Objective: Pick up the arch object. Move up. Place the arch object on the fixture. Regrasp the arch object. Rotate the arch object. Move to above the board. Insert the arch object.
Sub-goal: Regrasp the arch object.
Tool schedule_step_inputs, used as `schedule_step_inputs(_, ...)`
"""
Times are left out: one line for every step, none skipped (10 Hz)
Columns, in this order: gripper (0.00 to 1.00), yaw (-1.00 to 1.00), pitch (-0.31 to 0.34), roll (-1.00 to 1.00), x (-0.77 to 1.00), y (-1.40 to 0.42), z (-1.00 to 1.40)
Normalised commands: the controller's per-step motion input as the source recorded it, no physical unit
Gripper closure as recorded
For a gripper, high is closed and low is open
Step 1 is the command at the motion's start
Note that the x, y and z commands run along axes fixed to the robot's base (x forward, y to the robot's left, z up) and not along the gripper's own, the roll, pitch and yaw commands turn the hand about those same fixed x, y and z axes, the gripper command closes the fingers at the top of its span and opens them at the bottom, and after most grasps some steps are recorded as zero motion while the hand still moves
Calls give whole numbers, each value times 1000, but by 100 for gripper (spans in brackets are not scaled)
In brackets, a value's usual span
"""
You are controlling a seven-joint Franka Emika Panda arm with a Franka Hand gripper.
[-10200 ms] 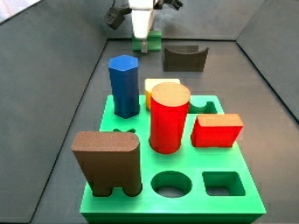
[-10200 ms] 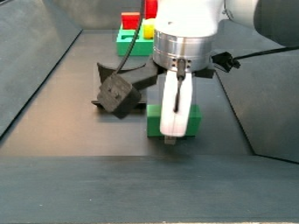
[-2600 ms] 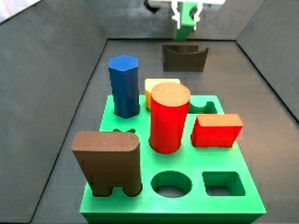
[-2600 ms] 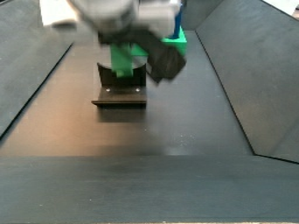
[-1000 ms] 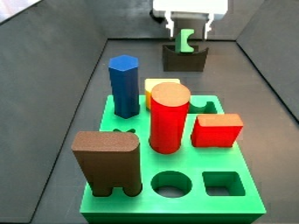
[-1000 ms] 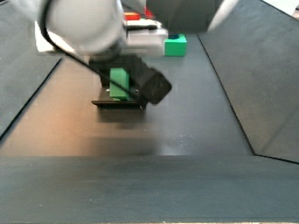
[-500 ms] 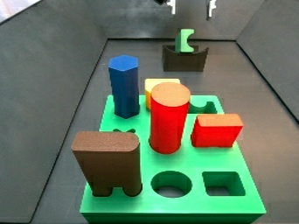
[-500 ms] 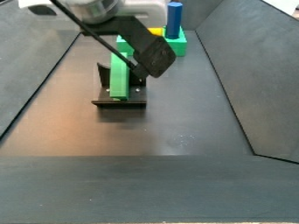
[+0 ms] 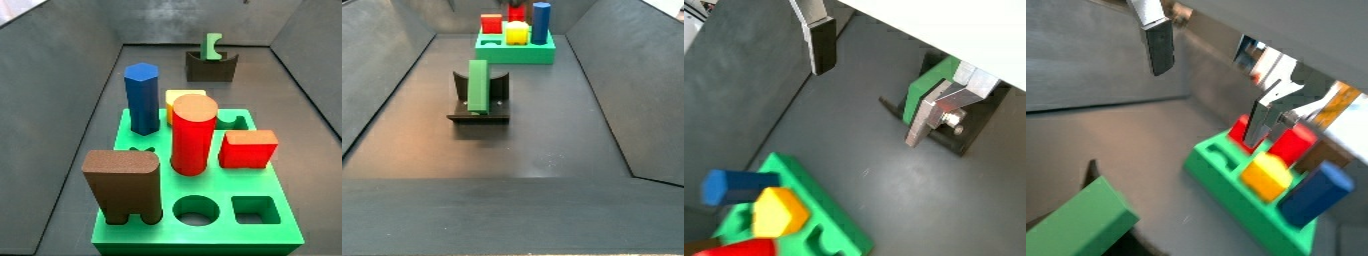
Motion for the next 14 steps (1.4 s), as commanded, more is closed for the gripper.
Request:
schedule_step_inputs(0, 32, 6, 1000, -23, -48, 30)
schedule_step_inputs(0, 33, 7, 1000, -19, -33, 39)
schedule_step_inputs(0, 33, 2, 1000, -29, -39, 19)
schedule_step_inputs(0, 33, -2, 1000, -37, -35, 15)
schedule_step_inputs(0, 34, -9, 1000, -47, -27, 11)
schedule_step_inputs(0, 34, -15, 1000, -49, -24, 10)
schedule_step_inputs(0, 35, -21, 1000, -52, -25, 11)
schedule_step_inputs(0, 35, -29, 1000, -47, -21, 6)
schedule_step_inputs(0, 36, -38, 1000, -38, -18, -1)
schedule_step_inputs(0, 37, -43, 1000, -35, -19, -2)
schedule_step_inputs(0, 38, -46, 1000, -35, -19, -1)
schedule_step_inputs(0, 38, -47, 1000, -27, -15, 10)
schedule_step_inputs(0, 38, -44, 1000, -23, -18, 11)
schedule_step_inputs(0, 37, -41, 1000, -12, -23, 8)
